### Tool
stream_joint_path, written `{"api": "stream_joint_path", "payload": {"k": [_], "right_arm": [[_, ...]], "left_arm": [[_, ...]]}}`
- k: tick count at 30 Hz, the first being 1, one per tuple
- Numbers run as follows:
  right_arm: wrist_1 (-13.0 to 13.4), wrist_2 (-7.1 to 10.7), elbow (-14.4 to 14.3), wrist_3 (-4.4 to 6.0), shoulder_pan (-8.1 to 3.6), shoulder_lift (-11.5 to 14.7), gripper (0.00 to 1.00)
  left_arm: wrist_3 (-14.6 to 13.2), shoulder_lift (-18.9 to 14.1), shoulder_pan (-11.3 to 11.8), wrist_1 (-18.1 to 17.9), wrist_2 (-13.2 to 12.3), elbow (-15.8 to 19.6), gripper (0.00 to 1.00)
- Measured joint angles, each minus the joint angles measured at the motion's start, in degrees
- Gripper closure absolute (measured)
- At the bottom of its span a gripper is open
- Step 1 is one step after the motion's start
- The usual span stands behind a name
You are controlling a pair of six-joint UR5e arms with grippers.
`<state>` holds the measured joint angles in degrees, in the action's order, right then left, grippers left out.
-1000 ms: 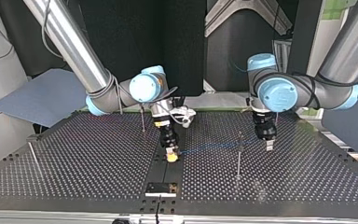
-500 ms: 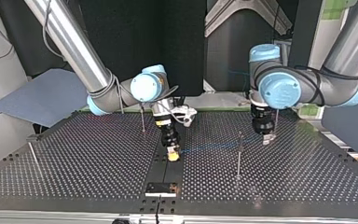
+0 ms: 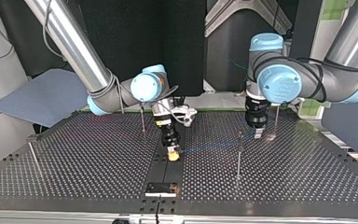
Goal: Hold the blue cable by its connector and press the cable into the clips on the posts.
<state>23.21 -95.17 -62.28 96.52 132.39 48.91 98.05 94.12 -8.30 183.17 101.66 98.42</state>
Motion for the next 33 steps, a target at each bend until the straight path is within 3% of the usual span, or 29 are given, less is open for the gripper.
{"api": "stream_joint_path", "payload": {"k": [6, 33], "right_arm": [[0.00, 0.03, 0.00, 0.00, 0.01, 0.00, 1.00], [-0.13, -0.03, -0.03, 0.00, 0.02, -0.11, 1.00]], "left_arm": [[0.44, -1.22, -0.14, 0.06, -2.19, 0.00, 0.00], [0.95, -4.06, -3.29, -0.25, -1.77, 0.00, 0.00]]}}
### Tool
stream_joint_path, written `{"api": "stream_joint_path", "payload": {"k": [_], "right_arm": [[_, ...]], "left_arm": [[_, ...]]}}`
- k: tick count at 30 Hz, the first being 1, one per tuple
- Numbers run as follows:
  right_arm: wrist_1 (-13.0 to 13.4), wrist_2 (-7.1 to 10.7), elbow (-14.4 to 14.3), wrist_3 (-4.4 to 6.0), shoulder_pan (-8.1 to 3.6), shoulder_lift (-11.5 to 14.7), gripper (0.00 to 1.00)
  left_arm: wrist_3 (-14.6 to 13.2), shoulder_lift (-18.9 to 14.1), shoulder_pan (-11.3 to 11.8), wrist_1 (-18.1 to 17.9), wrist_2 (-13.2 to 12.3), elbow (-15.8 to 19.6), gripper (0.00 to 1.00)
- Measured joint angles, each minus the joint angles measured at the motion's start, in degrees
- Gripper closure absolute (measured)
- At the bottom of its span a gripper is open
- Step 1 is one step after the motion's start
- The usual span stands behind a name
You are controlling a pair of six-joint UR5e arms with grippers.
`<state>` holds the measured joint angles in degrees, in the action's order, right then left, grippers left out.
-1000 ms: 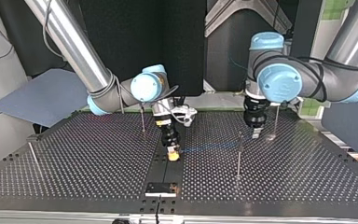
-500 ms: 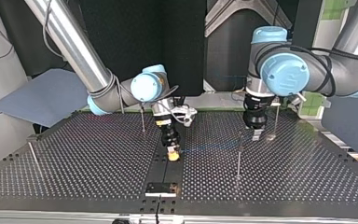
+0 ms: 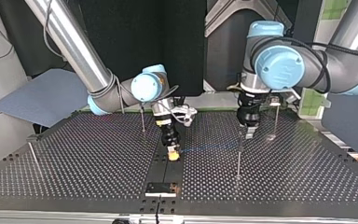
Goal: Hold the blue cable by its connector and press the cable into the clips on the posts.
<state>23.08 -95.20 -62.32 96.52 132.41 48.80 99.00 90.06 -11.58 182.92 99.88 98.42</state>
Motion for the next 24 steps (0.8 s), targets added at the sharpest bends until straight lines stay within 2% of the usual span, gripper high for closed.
{"api": "stream_joint_path", "payload": {"k": [24], "right_arm": [[-0.13, 0.09, -0.02, 0.00, -0.17, -0.24, 1.00]], "left_arm": [[0.66, -0.21, -0.97, -0.10, 0.88, 0.00, 0.00]]}}
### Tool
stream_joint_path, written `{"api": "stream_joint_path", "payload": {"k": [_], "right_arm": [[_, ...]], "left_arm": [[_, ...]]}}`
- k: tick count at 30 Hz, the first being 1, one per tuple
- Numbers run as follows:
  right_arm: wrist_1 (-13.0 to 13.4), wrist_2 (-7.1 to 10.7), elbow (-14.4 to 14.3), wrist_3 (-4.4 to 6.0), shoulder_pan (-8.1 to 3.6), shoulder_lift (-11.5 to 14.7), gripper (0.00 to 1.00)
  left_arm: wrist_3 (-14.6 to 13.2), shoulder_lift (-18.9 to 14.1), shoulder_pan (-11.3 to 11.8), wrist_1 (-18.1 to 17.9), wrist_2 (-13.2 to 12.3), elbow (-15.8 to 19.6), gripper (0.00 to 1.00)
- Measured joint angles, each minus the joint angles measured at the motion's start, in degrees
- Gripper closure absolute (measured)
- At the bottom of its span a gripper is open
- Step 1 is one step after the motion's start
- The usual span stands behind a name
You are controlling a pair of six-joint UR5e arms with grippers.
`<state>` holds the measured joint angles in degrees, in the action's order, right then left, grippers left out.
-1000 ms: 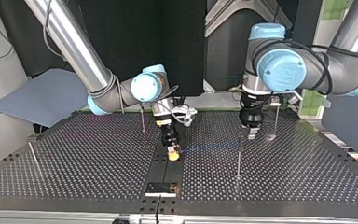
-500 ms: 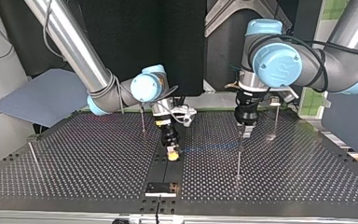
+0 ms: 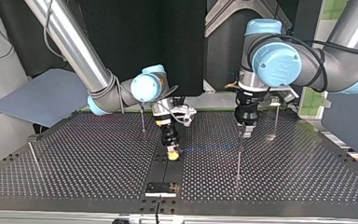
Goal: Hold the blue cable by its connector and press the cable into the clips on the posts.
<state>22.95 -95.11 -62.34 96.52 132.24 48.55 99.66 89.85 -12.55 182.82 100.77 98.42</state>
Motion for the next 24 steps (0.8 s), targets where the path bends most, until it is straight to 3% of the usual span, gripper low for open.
{"api": "stream_joint_path", "payload": {"k": [6, 17, 24], "right_arm": [[-0.46, 0.00, 0.03, -0.09, -0.08, -0.06, 1.00], [-1.60, 0.01, 0.02, -0.42, -1.26, -0.06, 1.00], [-1.53, 0.15, 0.03, -0.44, -1.71, -0.11, 1.00]], "left_arm": [[-0.37, 0.00, -0.18, -0.11, -0.03, 0.00, 0.00], [-5.11, -0.01, -1.40, -0.42, -0.68, 0.00, 0.00], [-4.62, 0.00, -3.33, -1.63, -0.67, 0.00, 0.00]]}}
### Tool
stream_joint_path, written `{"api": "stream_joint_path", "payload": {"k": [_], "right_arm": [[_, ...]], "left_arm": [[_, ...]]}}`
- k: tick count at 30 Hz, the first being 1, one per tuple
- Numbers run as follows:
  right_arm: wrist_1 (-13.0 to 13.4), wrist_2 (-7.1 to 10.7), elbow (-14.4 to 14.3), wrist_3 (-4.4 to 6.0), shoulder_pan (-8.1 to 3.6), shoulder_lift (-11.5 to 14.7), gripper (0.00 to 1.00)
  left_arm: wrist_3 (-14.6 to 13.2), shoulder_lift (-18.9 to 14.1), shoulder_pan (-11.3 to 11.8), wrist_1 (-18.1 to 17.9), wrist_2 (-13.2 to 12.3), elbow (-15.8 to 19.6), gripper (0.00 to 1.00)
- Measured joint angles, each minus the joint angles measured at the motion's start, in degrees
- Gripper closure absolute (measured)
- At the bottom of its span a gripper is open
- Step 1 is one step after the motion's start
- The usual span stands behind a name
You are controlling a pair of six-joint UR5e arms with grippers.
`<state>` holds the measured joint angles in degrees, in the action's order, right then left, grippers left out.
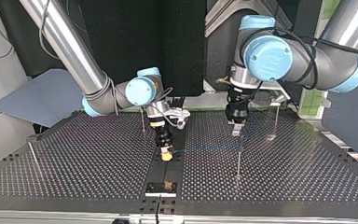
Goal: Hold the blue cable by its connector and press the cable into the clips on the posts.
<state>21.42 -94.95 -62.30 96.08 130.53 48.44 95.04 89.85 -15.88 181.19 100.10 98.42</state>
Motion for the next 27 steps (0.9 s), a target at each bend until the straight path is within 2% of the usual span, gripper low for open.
{"api": "stream_joint_path", "payload": {"k": [6, 15, 19, 27], "right_arm": [[0.03, 0.40, 0.01, 0.00, -0.01, 0.00, 1.00], [-0.13, 0.80, 0.01, -0.05, -0.10, 0.03, 1.00], [-0.28, 0.88, 0.01, -0.08, -0.23, 0.04, 1.00], [-0.38, 0.99, 0.00, -0.09, -0.33, 0.03, 1.00]], "left_arm": [[2.10, 0.70, -2.92, -2.18, 1.23, -0.68, 0.00], [2.53, 5.32, -7.47, -2.92, 6.01, -5.35, 0.00], [2.44, 7.09, -7.66, -4.18, 8.40, -7.15, 0.00], [1.36, 8.52, -6.64, -5.59, 12.26, -7.63, 0.00]]}}
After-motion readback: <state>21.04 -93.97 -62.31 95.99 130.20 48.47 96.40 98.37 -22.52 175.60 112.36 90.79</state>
